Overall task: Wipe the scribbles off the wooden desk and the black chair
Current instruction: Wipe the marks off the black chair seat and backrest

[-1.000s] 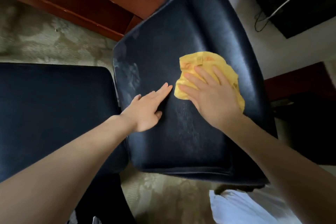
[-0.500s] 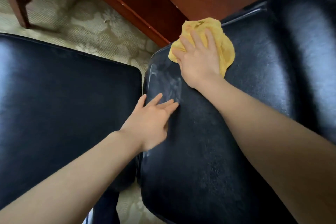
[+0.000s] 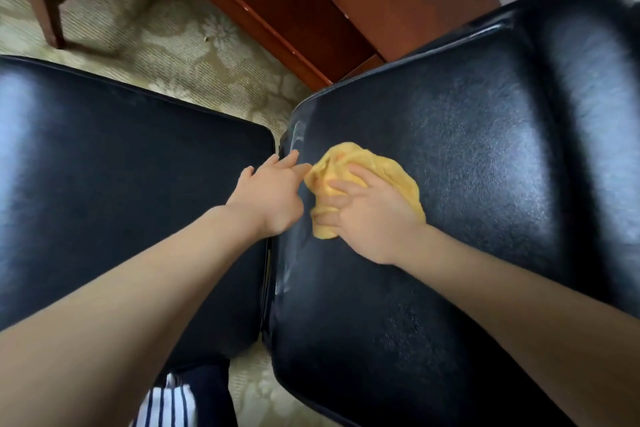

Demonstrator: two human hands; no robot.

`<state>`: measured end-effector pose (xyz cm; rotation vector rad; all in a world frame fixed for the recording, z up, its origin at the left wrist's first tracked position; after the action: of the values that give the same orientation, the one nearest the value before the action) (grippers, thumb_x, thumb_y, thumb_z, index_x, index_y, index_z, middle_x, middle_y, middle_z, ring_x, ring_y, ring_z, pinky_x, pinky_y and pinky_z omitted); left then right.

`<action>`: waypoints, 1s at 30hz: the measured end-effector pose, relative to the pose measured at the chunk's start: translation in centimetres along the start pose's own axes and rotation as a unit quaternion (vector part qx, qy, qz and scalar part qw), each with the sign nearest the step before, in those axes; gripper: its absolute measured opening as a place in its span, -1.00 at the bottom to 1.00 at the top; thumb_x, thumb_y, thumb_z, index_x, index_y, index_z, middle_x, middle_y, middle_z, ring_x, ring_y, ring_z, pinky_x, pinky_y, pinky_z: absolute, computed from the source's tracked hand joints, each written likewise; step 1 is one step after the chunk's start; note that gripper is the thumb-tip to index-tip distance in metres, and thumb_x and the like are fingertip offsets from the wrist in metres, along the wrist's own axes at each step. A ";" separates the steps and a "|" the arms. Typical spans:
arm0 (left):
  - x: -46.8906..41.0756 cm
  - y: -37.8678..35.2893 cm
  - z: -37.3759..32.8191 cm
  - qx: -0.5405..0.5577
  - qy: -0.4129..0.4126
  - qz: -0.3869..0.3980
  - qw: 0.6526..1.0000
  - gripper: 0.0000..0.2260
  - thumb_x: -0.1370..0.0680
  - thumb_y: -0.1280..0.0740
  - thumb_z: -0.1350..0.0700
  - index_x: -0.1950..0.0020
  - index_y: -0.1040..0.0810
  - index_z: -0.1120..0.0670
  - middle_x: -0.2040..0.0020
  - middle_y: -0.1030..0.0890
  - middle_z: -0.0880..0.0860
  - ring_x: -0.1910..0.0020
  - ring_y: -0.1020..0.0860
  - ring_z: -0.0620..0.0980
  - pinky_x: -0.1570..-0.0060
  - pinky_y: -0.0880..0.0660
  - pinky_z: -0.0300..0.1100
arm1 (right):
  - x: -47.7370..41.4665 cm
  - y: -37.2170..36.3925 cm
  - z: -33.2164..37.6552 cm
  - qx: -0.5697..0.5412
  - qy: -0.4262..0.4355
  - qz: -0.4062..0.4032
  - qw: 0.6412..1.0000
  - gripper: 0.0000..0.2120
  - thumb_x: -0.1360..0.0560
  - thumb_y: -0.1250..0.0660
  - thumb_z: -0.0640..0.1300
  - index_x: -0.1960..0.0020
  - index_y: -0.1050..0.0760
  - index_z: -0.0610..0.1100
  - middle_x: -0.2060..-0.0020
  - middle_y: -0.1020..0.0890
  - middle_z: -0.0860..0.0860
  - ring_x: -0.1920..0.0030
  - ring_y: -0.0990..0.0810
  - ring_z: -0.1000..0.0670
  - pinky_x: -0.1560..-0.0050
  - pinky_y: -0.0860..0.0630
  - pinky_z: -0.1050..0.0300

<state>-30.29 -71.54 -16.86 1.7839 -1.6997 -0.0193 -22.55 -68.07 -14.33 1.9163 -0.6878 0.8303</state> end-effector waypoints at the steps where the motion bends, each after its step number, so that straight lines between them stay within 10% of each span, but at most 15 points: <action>1: -0.2 -0.3 -0.5 0.009 -0.007 0.004 1.000 -0.43 -0.55 -0.10 0.24 -0.55 -0.04 0.00 -0.57 0.08 0.02 -0.54 0.09 0.04 -0.47 0.03 0.11 | 1.5 0.8 -0.3 -0.012 0.009 -0.039 0.999 -0.78 -0.47 -0.38 0.01 -0.11 -0.59 0.19 -0.21 -0.58 0.09 -0.32 -0.45 -0.03 -0.42 -0.05 -0.14; 7: -1.1 -1.6 -4.5 0.030 -0.087 0.044 0.995 -0.29 -0.51 -0.11 0.32 -0.55 0.18 0.03 -0.55 0.25 0.00 -0.54 0.18 0.00 -0.47 0.00 0.08 | 9.3 3.3 -8.0 -0.041 -0.062 -0.088 0.993 -0.61 -0.53 -0.01 0.08 -0.10 -0.60 0.19 -0.17 -0.61 0.12 -0.25 -0.54 -0.03 -0.33 -0.20 -0.08; 17: -1.8 -2.1 -4.6 0.075 -0.145 0.070 0.984 -0.20 -0.44 -0.05 0.45 -0.55 0.23 -0.02 -0.54 0.27 -0.12 -0.53 0.18 -0.11 -0.49 0.12 0.00 | -0.2 5.0 -15.5 0.001 -0.186 -0.124 0.975 -0.64 -0.56 -0.06 0.04 -0.24 -0.54 0.11 -0.29 -0.53 -0.02 -0.33 -0.44 -0.14 -0.33 -0.11 -0.16; 30: -1.0 1.0 3.2 0.105 -0.076 -0.160 0.979 -0.41 -0.35 0.02 0.26 -0.29 -0.53 0.03 -0.32 -0.51 -0.04 -0.33 -0.42 -0.05 -0.34 -0.31 -0.14 | -16.4 0.5 -9.4 0.078 -0.175 0.061 0.980 -0.61 -0.57 -0.10 0.01 -0.39 -0.36 0.07 -0.39 -0.35 0.02 -0.46 -0.12 -0.13 -0.42 0.09 -0.27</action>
<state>-32.74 -71.95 -19.28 2.2500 -1.5446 -0.1227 -35.59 -57.80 -23.35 2.2072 -0.9849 0.6395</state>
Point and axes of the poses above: each hand's wrist, its own x-axis away from the middle knuckle, its own y-axis out of the back of the hand, z = x × y, the point moved 9 cm from there along -x, towards the middle knuckle
